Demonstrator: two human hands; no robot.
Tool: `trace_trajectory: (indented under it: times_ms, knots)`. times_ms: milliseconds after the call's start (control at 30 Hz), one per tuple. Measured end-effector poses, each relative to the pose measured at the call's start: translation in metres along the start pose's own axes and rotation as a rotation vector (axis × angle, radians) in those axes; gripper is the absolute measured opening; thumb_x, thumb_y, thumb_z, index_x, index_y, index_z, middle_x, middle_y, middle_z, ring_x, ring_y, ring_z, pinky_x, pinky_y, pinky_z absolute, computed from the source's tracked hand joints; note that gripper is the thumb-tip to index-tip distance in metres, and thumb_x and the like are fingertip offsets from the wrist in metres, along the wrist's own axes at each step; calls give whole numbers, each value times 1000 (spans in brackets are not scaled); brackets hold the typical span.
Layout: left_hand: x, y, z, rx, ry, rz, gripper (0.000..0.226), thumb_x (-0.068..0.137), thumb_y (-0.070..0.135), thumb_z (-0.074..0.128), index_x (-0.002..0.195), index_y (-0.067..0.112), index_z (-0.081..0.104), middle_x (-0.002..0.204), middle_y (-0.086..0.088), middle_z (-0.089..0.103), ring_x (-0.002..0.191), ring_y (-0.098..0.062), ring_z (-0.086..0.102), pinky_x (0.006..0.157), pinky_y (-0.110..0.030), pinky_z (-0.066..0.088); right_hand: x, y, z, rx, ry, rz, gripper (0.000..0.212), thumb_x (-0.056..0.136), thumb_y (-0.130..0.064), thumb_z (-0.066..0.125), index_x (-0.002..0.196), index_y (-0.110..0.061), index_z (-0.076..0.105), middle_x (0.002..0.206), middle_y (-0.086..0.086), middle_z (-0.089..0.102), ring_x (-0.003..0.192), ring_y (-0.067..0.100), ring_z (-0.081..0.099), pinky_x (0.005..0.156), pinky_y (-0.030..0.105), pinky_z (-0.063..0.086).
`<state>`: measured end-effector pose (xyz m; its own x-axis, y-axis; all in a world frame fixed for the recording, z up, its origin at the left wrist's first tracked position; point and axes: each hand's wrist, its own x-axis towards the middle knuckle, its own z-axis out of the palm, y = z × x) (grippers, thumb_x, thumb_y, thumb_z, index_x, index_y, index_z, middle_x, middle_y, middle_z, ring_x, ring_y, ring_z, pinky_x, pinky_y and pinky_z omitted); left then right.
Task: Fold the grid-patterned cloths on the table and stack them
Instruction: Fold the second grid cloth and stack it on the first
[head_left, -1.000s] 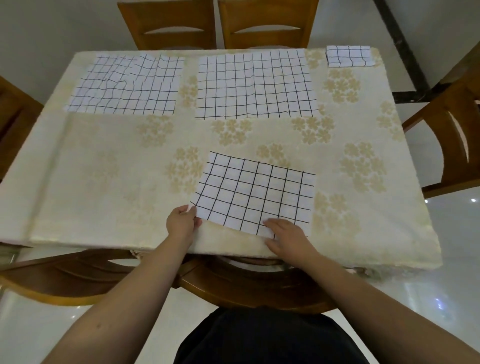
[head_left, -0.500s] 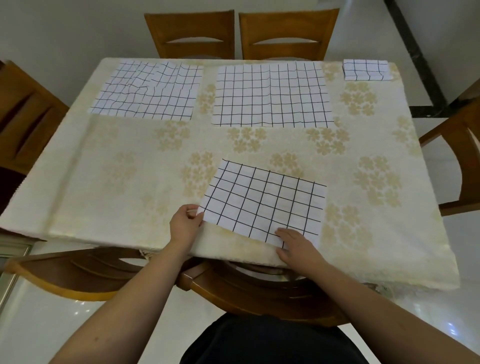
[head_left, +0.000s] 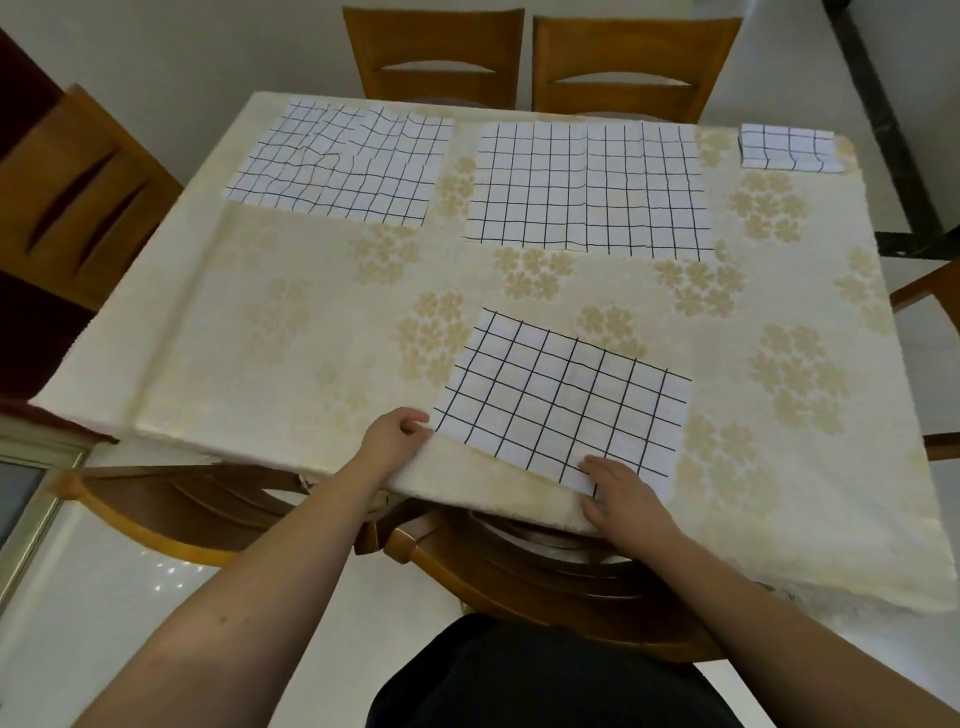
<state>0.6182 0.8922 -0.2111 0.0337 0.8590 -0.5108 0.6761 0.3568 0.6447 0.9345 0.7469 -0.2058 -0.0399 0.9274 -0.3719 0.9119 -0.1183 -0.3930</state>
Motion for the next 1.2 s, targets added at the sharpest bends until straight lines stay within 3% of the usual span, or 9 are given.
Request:
trace_trajectory:
  times_ms: [200,333,567,700,900,1067,1200]
  knots:
    - [-2,14,15,-3,49,71,16,82,19,74,97,19,66,88,5,58,81,-11,54,77,-22,40,-2,-5,0,24,10,20,55,96,-35,49,147,-23,36,153,-3,35,140,14,30,114,27,23]
    - [3,12,13,-30,66,34,19,82,22,75,98,16,67,92,3,64,87,-13,58,79,-23,43,-1,-8,-2,43,24,42,55,95,-35,51,147,-23,37,151,-3,38,139,14,31,113,27,23]
    - [7,9,10,-80,37,-21,19,80,16,77,96,14,68,72,6,59,80,-16,59,85,-33,51,-1,-14,0,58,57,81,55,94,-36,54,145,-22,40,149,-2,41,137,16,34,112,29,26]
    - [4,12,12,-77,48,18,21,81,15,75,97,16,61,67,7,54,74,-13,57,76,-29,47,-2,-18,1,63,72,99,54,95,-35,53,145,-22,39,149,-2,40,137,16,34,112,28,26]
    - [6,13,8,47,63,38,16,83,24,74,91,15,64,81,5,60,80,-13,56,72,-23,40,-2,-21,2,57,75,118,54,95,-35,52,146,-22,39,150,-2,40,137,16,34,112,28,25]
    - [8,14,7,89,94,-1,12,85,25,71,82,14,70,80,-1,72,82,-16,65,77,-26,49,0,-22,4,42,80,129,54,94,-35,52,145,-22,40,149,-2,41,137,16,35,112,32,27]
    - [6,17,4,167,71,121,14,89,22,64,91,12,73,93,-2,70,90,-16,63,78,-23,45,1,-23,8,29,101,150,52,92,-37,54,142,-23,44,146,-2,45,135,18,38,111,38,31]
